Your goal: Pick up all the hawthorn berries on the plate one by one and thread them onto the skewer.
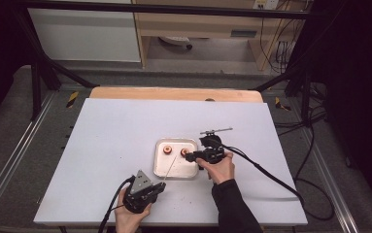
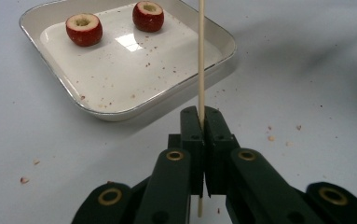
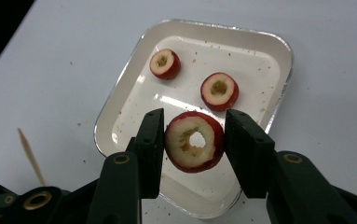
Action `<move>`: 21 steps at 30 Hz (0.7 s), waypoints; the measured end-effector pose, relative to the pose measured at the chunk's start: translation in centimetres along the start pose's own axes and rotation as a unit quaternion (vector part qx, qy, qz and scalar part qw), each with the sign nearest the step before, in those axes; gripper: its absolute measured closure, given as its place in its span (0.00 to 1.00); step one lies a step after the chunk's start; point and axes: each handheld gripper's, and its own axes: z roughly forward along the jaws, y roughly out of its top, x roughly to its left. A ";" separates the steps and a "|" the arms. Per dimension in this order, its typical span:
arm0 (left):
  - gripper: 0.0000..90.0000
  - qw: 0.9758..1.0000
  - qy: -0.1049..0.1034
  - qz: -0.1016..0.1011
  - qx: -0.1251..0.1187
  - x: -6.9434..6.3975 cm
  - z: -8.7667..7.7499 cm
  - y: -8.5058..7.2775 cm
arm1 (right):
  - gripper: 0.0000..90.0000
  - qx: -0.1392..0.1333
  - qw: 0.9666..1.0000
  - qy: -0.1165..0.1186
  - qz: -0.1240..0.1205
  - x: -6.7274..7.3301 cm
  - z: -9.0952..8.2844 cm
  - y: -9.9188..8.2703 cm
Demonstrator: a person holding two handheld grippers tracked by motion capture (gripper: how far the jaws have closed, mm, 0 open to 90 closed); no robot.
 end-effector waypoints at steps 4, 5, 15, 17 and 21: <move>0.98 1.000 -0.002 -0.002 -0.008 -0.6 0.3 0.4 | 0.66 -0.051 0.998 0.031 0.021 -1.0 -1.5 -0.5; 0.98 1.000 -0.003 -0.004 -0.012 -0.8 0.4 0.5 | 0.66 -0.065 0.997 0.039 0.025 -1.3 -1.8 -0.7; 0.98 0.999 -0.007 -0.033 -0.015 -2.4 1.9 1.5 | 0.66 -0.188 0.977 0.093 0.037 -2.2 -3.6 -1.7; 0.98 0.999 -0.010 -0.042 -0.015 -2.6 2.2 1.8 | 0.66 -0.217 0.970 0.106 0.029 -2.0 -3.8 -1.7; 0.98 0.998 -0.020 -0.056 -0.023 -3.2 2.7 2.3 | 0.66 -0.241 0.963 0.117 0.023 -1.9 -4.1 -1.8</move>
